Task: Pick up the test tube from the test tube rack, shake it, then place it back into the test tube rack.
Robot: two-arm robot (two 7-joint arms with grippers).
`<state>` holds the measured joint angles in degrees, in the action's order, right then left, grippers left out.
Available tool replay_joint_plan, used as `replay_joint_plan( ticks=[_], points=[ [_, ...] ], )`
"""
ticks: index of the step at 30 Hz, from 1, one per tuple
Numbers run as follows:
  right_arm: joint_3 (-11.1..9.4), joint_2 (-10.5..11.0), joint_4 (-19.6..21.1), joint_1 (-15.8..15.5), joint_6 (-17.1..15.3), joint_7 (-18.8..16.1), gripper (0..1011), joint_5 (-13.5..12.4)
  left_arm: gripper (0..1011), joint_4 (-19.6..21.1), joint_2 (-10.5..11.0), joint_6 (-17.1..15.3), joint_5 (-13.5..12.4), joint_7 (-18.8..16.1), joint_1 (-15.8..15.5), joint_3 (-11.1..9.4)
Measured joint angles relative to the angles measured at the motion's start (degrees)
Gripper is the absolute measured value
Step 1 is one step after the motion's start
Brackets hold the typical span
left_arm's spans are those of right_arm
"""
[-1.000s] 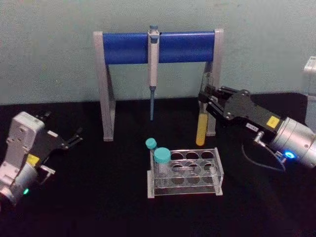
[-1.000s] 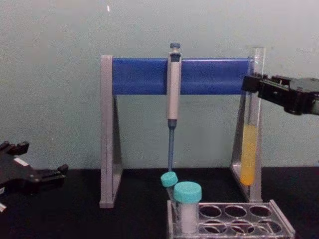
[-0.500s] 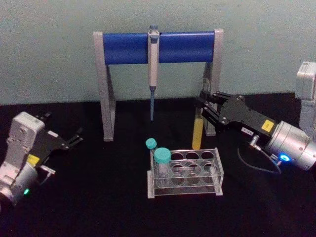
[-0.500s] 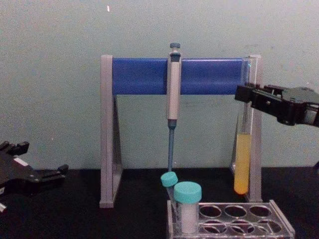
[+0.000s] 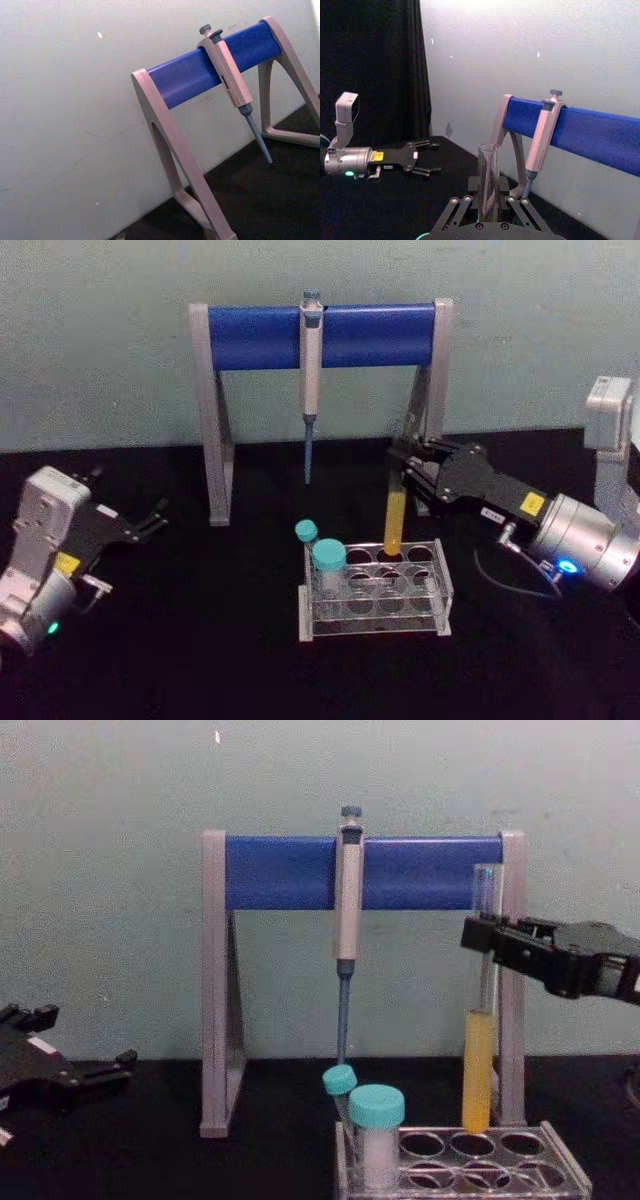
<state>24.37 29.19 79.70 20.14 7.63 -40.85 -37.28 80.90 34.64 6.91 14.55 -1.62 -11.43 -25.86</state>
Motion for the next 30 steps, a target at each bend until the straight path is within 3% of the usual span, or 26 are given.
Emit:
replay_joint_plan(
  ticks=[12,30],
  points=[
    [1.24,-1.09,-3.67,1.25,0.55,-1.03,233,0.68,1001,0.00,0.00,0.00,0.00,0.00,0.00,0.00],
    [2.36,-1.21,-5.78,1.84,-0.24,-1.59,233,1.93,1001,0.00,0.00,0.00,0.00,0.00,0.00,0.00]
  ],
)
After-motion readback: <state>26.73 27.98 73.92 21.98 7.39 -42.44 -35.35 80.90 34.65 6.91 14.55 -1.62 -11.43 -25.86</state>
